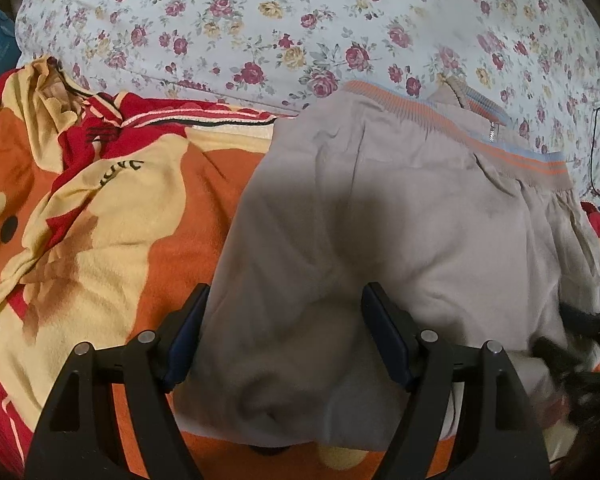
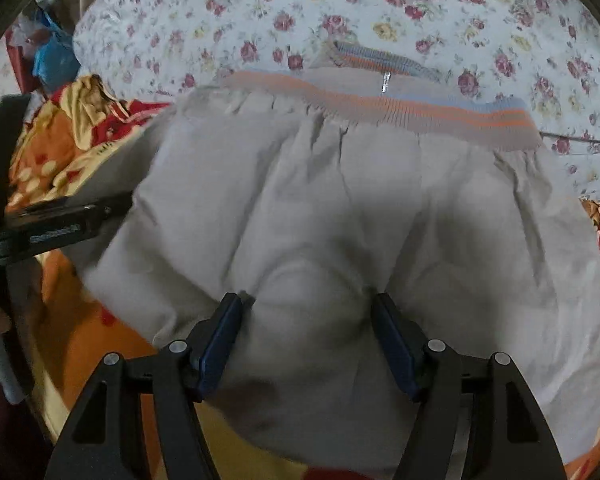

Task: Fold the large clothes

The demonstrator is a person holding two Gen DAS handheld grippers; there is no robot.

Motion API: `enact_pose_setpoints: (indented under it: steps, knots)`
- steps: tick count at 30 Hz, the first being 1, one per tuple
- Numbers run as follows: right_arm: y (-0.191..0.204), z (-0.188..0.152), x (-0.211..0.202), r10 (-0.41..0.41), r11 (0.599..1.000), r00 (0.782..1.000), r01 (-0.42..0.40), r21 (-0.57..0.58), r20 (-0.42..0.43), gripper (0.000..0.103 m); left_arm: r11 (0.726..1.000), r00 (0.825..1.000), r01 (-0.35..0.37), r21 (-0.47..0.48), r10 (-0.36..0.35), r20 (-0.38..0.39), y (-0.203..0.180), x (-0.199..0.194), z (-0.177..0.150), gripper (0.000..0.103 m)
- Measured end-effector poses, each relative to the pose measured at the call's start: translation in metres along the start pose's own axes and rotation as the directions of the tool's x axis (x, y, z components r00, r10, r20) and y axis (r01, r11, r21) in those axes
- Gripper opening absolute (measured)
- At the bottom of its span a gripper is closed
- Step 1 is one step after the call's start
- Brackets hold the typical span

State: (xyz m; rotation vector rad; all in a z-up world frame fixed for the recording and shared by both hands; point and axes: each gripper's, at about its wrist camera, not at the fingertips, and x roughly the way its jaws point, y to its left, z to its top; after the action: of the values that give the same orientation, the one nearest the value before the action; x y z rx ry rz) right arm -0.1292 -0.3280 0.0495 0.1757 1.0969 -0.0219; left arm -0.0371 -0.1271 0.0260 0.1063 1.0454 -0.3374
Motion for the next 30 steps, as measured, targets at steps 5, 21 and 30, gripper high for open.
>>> enact_pose_setpoints:
  steps: [5,21,30]
  knots:
    - [-0.016,0.019,-0.028,-0.027,0.998,0.996,0.021,0.064,0.091,0.069,1.0,1.0,0.0,-0.005,0.001,0.002,0.0,0.0,-0.001,0.076]
    - [-0.033,0.036,0.006,-0.12,0.987,0.992,0.116,0.115,0.026,0.071,1.0,1.0,-0.01,-0.002,0.01,0.001,-0.001,0.002,0.0,0.079]
    - [-0.016,0.049,-0.01,-0.098,0.993,0.992,0.092,0.079,0.079,0.071,1.0,1.0,-0.012,-0.008,0.012,0.002,-0.002,0.003,0.0,0.079]
